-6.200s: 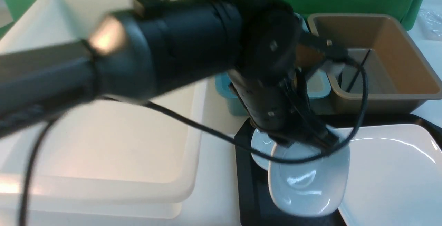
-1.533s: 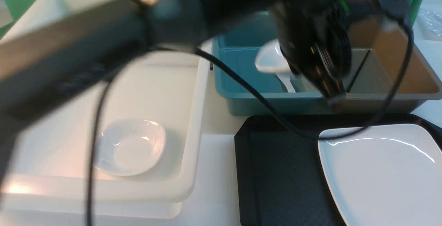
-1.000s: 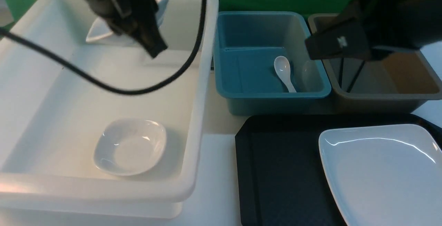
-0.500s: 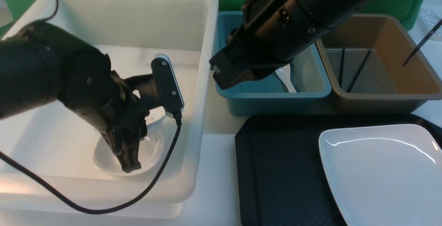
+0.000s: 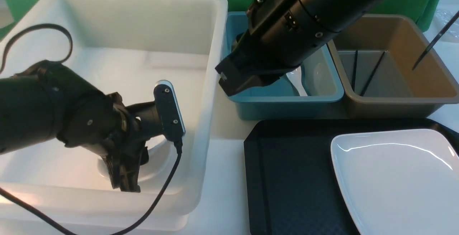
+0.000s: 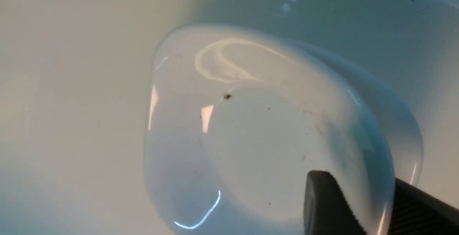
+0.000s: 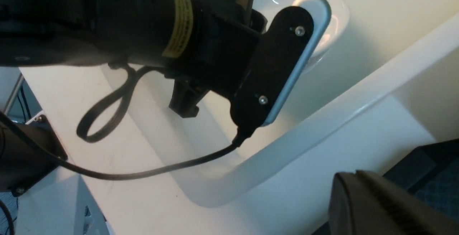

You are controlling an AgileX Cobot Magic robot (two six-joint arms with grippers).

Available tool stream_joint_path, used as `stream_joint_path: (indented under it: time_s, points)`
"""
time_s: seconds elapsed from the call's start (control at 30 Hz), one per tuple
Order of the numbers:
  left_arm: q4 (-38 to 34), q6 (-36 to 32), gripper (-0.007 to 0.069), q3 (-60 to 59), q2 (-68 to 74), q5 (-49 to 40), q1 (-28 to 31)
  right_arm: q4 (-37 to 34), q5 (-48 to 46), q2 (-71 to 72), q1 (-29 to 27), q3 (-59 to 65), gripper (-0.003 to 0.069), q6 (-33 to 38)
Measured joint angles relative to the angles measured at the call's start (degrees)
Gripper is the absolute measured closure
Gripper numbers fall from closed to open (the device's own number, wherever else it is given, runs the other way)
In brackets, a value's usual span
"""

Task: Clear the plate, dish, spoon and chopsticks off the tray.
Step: Use the left arm to put the small plate into the large storage box on the left, then use the left arm to grab a plate from the dinner plate

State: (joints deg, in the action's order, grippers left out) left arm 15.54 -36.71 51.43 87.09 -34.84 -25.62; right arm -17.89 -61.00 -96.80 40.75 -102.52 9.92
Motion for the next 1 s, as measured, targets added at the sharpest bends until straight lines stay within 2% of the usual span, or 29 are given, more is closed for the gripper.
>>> stream_joint_path:
  time_s: [0.23,0.4,0.6,0.7,0.8,0.83,0.87,0.9,1.0]
  points:
    - [3.2,3.1,0.0158,0.3,-8.1,1.3,-0.3,0.1,-2.6,1.6,-0.7,0.0,0.0638,2.9]
    - [-0.5,3.9,0.0104,0.8,-13.6,7.4,-0.5,1.1,-3.2,4.6,-4.2,0.0,0.0638,3.3]
    - [-3.7,7.6,0.0108,0.8,-15.0,9.9,-0.7,2.7,-5.8,7.3,-10.2,0.0,0.0638,3.4]
    - [-11.9,12.6,0.0216,2.2,-14.8,11.7,-0.8,8.7,-5.8,10.7,-15.4,1.0,0.0638,2.7]
    - [-19.8,15.6,0.0421,6.5,-13.9,9.2,-1.9,12.8,-5.8,15.1,-20.9,3.7,0.0638,1.6]
    - [-20.2,15.8,0.0437,6.9,-13.8,8.8,-2.0,13.1,-5.8,15.9,-21.8,4.3,0.0638,1.6]
    - [-22.6,17.5,0.0520,9.8,-12.7,5.9,-2.6,13.6,-5.8,18.2,-24.4,6.4,0.0638,1.6]
    - [-24.1,18.9,0.0562,12.5,-11.9,3.5,-2.9,13.9,-5.8,19.8,-26.2,8.0,0.0638,1.5]
    - [-29.7,21.9,0.0611,21.3,-7.9,-6.4,-4.1,14.1,-5.8,25.9,-32.2,15.7,0.0638,1.5]
